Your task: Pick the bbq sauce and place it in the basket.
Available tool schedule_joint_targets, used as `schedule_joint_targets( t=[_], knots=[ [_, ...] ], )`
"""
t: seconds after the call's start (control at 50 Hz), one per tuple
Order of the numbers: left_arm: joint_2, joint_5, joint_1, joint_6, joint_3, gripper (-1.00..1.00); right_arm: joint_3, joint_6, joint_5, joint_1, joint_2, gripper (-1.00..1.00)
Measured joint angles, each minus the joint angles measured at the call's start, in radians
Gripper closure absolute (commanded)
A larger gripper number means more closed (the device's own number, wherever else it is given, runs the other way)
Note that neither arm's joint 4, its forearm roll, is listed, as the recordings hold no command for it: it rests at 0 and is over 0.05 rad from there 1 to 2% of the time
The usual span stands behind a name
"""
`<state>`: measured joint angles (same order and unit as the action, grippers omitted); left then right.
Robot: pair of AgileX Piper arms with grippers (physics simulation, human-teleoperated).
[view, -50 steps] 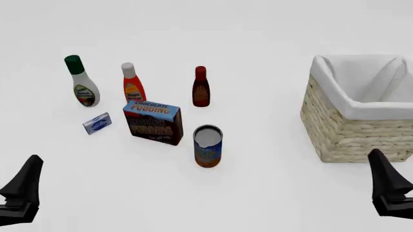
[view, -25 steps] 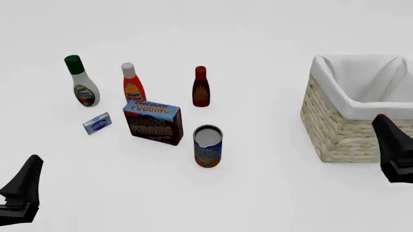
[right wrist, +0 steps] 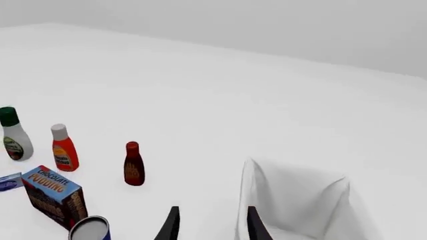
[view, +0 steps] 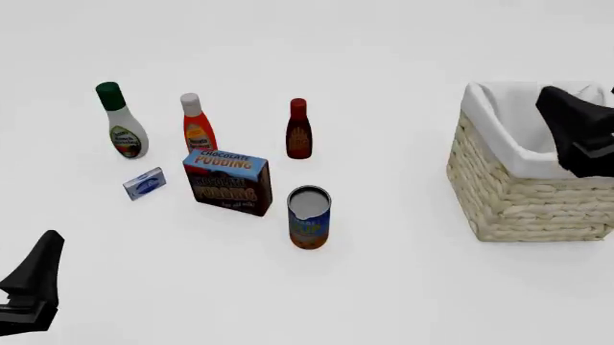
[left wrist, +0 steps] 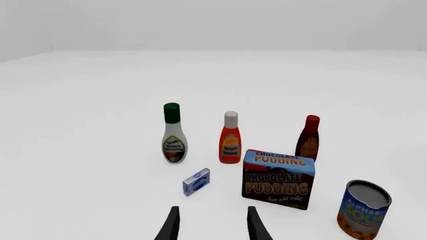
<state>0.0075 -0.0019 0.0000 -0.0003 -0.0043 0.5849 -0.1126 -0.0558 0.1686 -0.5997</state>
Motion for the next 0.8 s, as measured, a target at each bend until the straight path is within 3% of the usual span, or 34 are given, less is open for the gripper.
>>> schedule_joint_targets(
  t=[0.28,0.8],
  knots=[
    [0.0,0.0,0.0,0.0,0.0,-1.0,0.205,0.003,-0.042,0.076,-0.203,-1.0],
    [0.0,0.0,0.0,0.0,0.0,-1.0,0.546,-0.006,-0.015,0.191,-0.631,-1.0]
  ],
)
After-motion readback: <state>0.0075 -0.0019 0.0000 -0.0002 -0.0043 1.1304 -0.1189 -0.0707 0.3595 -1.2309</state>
